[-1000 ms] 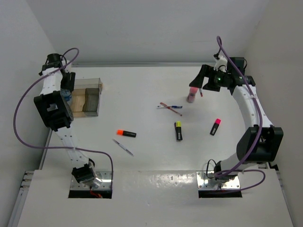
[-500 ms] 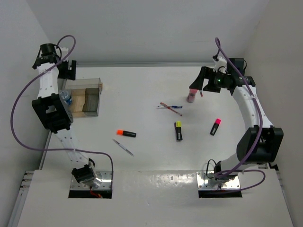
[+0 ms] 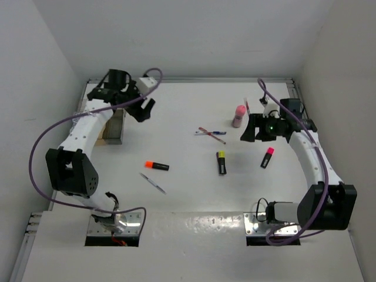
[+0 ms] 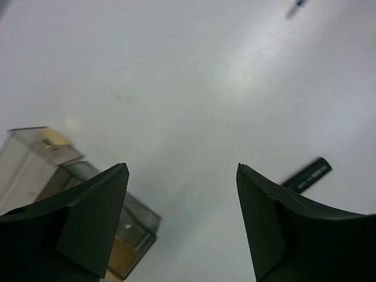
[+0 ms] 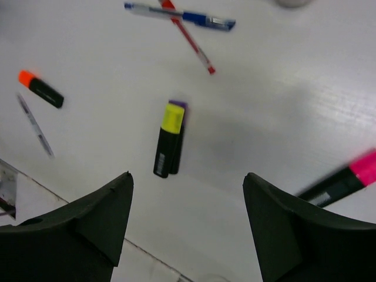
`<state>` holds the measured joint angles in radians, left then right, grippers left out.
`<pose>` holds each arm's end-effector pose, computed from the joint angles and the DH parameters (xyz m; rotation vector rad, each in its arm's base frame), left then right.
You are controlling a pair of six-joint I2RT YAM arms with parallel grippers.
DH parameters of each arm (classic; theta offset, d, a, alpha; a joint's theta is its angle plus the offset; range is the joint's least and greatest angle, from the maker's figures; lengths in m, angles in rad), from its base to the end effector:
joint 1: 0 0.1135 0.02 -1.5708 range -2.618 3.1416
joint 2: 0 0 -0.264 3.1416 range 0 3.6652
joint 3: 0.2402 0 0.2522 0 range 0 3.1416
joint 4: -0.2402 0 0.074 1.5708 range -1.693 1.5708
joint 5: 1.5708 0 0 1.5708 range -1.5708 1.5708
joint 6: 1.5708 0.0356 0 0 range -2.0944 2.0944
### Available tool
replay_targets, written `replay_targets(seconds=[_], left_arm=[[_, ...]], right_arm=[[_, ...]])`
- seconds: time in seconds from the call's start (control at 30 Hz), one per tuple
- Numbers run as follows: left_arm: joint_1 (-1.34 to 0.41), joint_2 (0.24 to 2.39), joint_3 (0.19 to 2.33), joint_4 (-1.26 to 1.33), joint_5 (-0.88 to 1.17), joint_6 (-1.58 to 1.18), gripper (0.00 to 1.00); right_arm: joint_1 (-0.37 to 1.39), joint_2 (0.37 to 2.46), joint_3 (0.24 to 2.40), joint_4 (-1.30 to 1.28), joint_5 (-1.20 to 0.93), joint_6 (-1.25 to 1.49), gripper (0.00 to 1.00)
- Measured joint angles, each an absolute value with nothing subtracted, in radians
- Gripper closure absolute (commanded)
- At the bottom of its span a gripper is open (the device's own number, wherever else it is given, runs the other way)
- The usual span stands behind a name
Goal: Sort the stationery into containers
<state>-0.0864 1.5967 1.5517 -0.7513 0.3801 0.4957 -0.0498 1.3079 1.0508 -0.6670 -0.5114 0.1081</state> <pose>0.3467 -0.0433 0.3498 0.8335 2.1531 -0.2428 0.2674 0.0041 0.2803 -0.0206 2.4440 0.6600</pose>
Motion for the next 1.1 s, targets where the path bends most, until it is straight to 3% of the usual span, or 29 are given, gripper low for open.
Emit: replay_targets(seconds=[0.33, 0.43, 0.47, 0.57, 0.77, 1.1], left_arm=[[-0.227, 1.567, 1.305, -0.687, 0.357, 0.516, 0.19], [-0.264, 1.536, 1.263, -0.665, 0.328, 0.516, 0.19], [-0.277, 1.528, 1.255, -0.66, 0.324, 0.516, 0.19], [-0.308, 1.521, 1.25, -0.643, 0.31, 0.515, 0.17], [-0.318, 1.525, 1.258, -0.619, 0.299, 0.492, 0.09], [-0.197, 1.541, 1.286, -0.562, 0.397, 0.381, 0.05]], right_arm=[[0.125, 1.256, 0.796, -0.66, -0.379, 0.149, 0.25], [0.126, 1.258, 0.801, -0.625, -0.307, 0.167, 0.18], [0.124, 1.261, 0.812, -0.613, -0.283, 0.172, 0.09], [0.104, 1.294, 0.88, -0.557, -0.225, 0.195, 0.05], [0.057, 1.446, 1.028, -0.347, -0.212, 0.235, 0.06], [0.053, 1.644, 0.99, 0.019, -0.265, 0.215, 0.05]])
